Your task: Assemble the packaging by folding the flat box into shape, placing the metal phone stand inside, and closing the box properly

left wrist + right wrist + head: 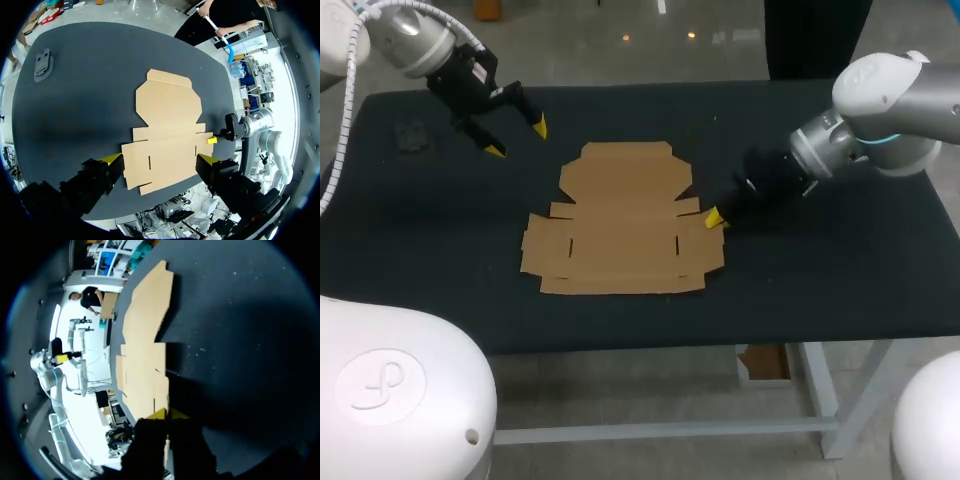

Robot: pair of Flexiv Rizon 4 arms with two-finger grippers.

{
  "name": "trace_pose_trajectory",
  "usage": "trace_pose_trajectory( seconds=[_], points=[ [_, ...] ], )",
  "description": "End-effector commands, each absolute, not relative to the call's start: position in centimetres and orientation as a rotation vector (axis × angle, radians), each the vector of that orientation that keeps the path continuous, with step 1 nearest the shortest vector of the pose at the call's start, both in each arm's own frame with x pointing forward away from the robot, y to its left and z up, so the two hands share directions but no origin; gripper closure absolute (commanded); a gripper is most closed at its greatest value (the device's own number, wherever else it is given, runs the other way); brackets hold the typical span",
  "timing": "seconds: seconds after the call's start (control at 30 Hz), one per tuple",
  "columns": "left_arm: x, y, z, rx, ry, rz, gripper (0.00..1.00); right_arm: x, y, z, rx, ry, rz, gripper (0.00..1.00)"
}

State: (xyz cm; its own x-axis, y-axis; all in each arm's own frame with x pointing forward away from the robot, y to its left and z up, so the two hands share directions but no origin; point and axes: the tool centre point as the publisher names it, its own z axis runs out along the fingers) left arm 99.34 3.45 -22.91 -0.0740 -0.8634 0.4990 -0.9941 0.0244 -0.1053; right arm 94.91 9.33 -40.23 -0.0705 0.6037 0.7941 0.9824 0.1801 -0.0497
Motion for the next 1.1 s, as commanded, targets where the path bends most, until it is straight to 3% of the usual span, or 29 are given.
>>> trace_pose_trajectory(
  seconds=[0.03,0.73,0.77,0.8,0.83,1.1],
  points=[
    [99.3,3.4,-22.7,1.911,-2.012,0.617,0.0,94.6,9.3,-40.2,-1.461,-1.75,-0.672,1.0],
    [99.3,3.4,-22.7,1.911,-2.012,0.617,0.0,93.3,9.1,-40.5,-1.485,-1.752,-0.631,1.0],
    [99.3,3.4,-22.7,1.911,-2.012,0.617,0.0,93.2,9.1,-40.5,-1.486,-1.751,-0.628,0.76],
    [99.3,3.4,-22.7,1.911,-2.012,0.617,0.0,93.2,9.0,-40.6,-1.489,-1.749,-0.624,0.45],
    [99.3,3.4,-22.7,1.911,-2.012,0.617,0.0,93.2,8.8,-40.6,-1.491,-1.743,-0.622,0.0],
    [99.3,3.4,-22.7,1.911,-2.012,0.617,0.0,93.1,6.4,-37.9,-1.552,-1.769,-0.602,0.0]
  ],
)
